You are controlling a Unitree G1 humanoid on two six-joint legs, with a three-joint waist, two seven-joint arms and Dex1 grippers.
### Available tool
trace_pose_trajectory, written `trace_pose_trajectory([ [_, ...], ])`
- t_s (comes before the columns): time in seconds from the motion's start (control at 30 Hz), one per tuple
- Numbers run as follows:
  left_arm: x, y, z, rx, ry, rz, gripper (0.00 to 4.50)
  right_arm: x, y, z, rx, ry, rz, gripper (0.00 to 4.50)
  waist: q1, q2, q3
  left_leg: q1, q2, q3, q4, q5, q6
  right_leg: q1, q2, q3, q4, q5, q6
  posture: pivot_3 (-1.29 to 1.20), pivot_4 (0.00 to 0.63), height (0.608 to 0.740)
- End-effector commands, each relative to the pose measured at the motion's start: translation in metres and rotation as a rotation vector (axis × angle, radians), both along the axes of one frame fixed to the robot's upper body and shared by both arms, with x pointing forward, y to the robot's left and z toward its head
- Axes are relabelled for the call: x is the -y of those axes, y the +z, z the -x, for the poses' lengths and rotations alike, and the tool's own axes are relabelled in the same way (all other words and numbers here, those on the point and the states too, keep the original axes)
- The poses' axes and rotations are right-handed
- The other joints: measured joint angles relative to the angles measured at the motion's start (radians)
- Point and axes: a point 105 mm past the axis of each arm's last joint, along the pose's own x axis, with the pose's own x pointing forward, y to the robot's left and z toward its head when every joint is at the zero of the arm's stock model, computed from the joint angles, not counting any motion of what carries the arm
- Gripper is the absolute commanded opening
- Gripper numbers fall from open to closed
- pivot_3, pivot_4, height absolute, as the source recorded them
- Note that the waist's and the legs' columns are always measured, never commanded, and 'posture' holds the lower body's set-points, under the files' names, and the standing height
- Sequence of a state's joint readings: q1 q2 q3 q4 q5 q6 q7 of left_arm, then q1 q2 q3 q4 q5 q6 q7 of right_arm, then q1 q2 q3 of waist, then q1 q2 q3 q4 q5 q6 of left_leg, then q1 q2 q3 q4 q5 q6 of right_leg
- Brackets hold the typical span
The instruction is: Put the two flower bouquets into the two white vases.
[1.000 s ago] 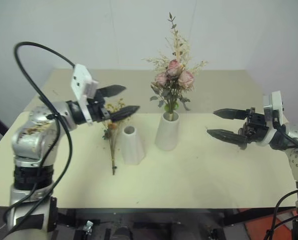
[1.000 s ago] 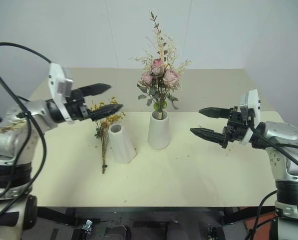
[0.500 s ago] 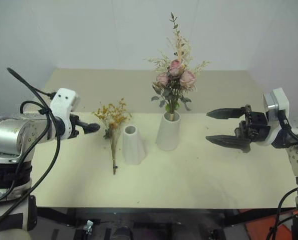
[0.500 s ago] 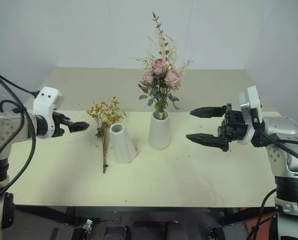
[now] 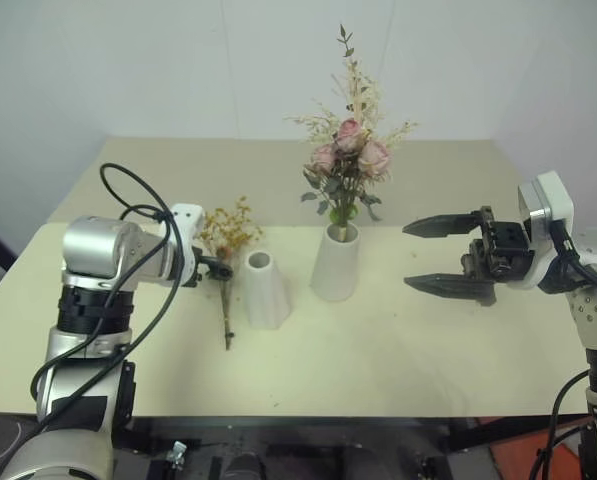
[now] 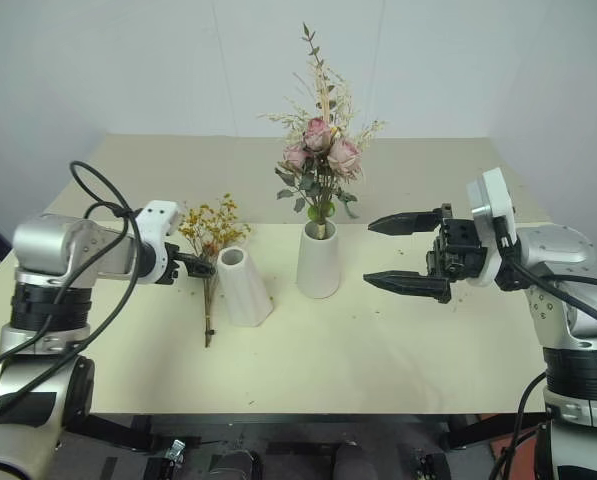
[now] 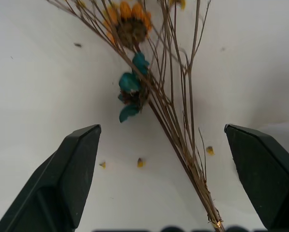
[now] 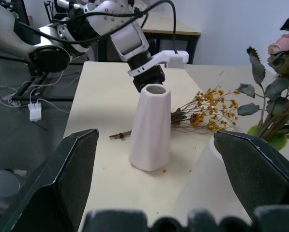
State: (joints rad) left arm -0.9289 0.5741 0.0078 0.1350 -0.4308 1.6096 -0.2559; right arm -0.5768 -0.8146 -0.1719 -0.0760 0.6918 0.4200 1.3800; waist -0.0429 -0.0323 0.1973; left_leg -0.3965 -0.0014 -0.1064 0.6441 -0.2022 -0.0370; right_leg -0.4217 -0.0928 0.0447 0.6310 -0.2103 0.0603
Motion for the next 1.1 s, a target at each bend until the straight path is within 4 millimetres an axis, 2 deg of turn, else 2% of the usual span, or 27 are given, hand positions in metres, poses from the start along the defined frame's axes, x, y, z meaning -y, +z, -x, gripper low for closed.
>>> trace_pose_trajectory([
  [0.03, 0.004, 0.002, -0.002, -0.004, 0.0, -0.013, 4.48, -0.001, 0.011, 0.007, 0.052, 0.009, -0.02, 4.5, -0.001, 0.0, 0.0, 0.0, 0.0, 0.0, 0.0, 0.0, 0.0, 0.0, 0.0, 0.0, 0.0, 0.0, 0.0, 0.0, 0.15, 0.74],
  [0.5, 0.017, -0.009, -0.002, -0.058, -0.015, 0.008, 4.48, -0.002, 0.011, 0.007, 0.054, 0.008, -0.032, 4.5, 0.0, 0.0, 0.0, 0.0, 0.0, 0.0, 0.0, 0.0, 0.0, 0.0, 0.0, 0.0, 0.0, 0.002, -0.003, 0.0, 0.15, 0.74],
  [0.8, 0.035, -0.017, -0.003, -0.083, -0.032, 0.035, 4.48, -0.002, 0.01, 0.005, 0.051, 0.006, -0.037, 4.5, 0.004, 0.0, 0.0, 0.0, 0.0, 0.0, 0.0, 0.0, 0.0, 0.0, 0.0, 0.0, 0.0, 0.002, -0.003, 0.0, 0.15, 0.74],
  [0.9, 0.035, -0.016, -0.004, -0.081, -0.019, 0.042, 3.96, -0.003, 0.01, 0.005, 0.049, 0.005, -0.038, 4.5, 0.006, 0.0, 0.0, 0.0, 0.0, 0.0, 0.0, 0.0, 0.0, 0.001, -0.001, 0.0, 0.0, 0.002, -0.003, 0.0, 0.15, 0.74],
  [1.1, 0.031, -0.013, -0.005, -0.07, -0.004, 0.044, 2.13, -0.003, 0.009, 0.004, 0.048, 0.001, -0.038, 4.5, 0.004, 0.0, 0.0, 0.0, 0.0, 0.0, 0.0, 0.0, 0.0, 0.0, 0.0, 0.0, 0.0, 0.002, -0.003, 0.0, 0.15, 0.74],
])
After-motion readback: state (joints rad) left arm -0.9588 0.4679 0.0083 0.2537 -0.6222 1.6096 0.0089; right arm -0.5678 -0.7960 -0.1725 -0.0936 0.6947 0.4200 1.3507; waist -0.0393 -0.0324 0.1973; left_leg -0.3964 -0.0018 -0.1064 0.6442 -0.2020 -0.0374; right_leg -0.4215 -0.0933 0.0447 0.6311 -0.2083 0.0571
